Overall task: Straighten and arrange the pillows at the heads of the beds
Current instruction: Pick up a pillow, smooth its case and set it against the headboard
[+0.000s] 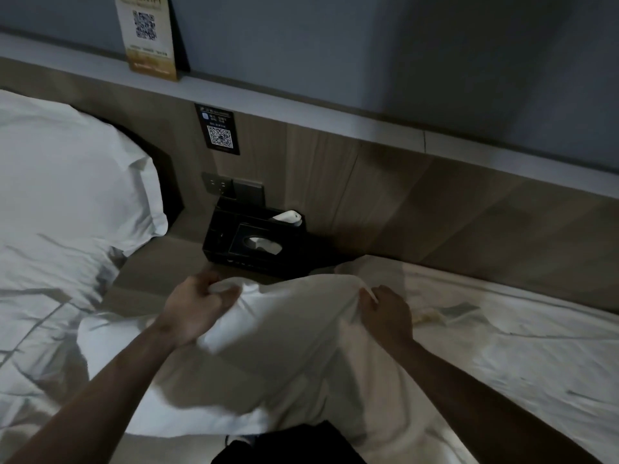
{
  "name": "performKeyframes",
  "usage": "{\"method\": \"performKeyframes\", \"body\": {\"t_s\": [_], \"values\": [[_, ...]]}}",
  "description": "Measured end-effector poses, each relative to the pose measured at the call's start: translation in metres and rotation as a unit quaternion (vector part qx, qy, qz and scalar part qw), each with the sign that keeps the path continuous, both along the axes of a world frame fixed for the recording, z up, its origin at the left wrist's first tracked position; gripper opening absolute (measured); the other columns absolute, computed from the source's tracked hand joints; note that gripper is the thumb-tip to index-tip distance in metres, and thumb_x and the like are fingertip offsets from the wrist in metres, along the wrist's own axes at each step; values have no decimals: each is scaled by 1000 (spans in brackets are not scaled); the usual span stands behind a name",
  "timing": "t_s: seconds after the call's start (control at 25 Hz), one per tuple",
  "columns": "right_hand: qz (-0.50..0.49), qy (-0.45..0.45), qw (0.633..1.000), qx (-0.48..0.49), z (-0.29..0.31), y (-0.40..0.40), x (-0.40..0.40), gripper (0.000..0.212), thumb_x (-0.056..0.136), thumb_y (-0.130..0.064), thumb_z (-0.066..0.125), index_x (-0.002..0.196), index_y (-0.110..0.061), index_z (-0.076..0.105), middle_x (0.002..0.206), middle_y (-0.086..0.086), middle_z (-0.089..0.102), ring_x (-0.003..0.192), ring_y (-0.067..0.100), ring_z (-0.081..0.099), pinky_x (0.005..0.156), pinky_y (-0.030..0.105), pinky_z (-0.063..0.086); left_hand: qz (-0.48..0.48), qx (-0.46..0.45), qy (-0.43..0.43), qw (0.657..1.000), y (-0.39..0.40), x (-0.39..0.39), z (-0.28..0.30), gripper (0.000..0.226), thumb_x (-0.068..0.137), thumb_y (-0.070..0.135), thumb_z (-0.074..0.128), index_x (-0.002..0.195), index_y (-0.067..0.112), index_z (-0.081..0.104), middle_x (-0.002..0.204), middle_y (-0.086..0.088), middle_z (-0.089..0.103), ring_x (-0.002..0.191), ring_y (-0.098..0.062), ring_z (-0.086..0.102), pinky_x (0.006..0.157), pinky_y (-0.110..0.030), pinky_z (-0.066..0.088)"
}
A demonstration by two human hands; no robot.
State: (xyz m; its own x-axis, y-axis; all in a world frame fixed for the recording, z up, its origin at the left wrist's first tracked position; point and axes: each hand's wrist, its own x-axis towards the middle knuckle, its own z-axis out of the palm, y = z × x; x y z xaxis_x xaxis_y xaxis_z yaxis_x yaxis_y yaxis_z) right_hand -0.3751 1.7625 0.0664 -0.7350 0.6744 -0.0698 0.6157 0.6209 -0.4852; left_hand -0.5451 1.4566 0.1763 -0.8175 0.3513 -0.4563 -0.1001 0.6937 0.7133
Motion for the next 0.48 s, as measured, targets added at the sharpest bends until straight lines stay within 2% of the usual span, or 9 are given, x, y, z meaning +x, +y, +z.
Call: {"method": "performKeyframes", "body": {"t_s": [0.12, 0.24, 0.36, 0.48], "values": [[29, 4, 998, 57, -37, 10, -15, 44, 99, -35, 55, 63, -12, 62, 69, 13, 65, 65, 39, 66, 58, 37, 43, 0, -21, 7, 1000, 12, -6, -32, 30, 79, 48, 68, 79, 18, 69, 67, -6, 72, 64, -24, 68, 66, -44, 54], [36, 26, 997, 65, -71, 28, -24, 43, 94, -40, 52, 62, -12, 60, 67, 12, 65, 64, 40, 65, 58, 39, 47, -6, -32, 29, 999, 29, -5, -62, 28, 82, 47, 67, 84, 19, 71, 68, -1, 73, 68, -23, 70, 69, -42, 55], [26, 61, 997, 51, -106, 53, -29, 50, 96, -47, 45, 65, -12, 61, 67, 7, 66, 70, 35, 65, 63, 40, 49, 3, -38, 103, 994, 56, 0, -76, 38, 86, 51, 68, 76, 15, 67, 64, -2, 70, 73, -28, 69, 68, -38, 50], [6, 109, 994, 12, -132, 81, -29, 45, 102, -39, 52, 63, -17, 58, 66, 0, 64, 71, 27, 62, 68, 38, 45, 6, -46, 209, 977, 83, 13, -85, 44, 85, 56, 66, 77, 13, 66, 68, -3, 68, 75, -33, 66, 67, -39, 48]]}}
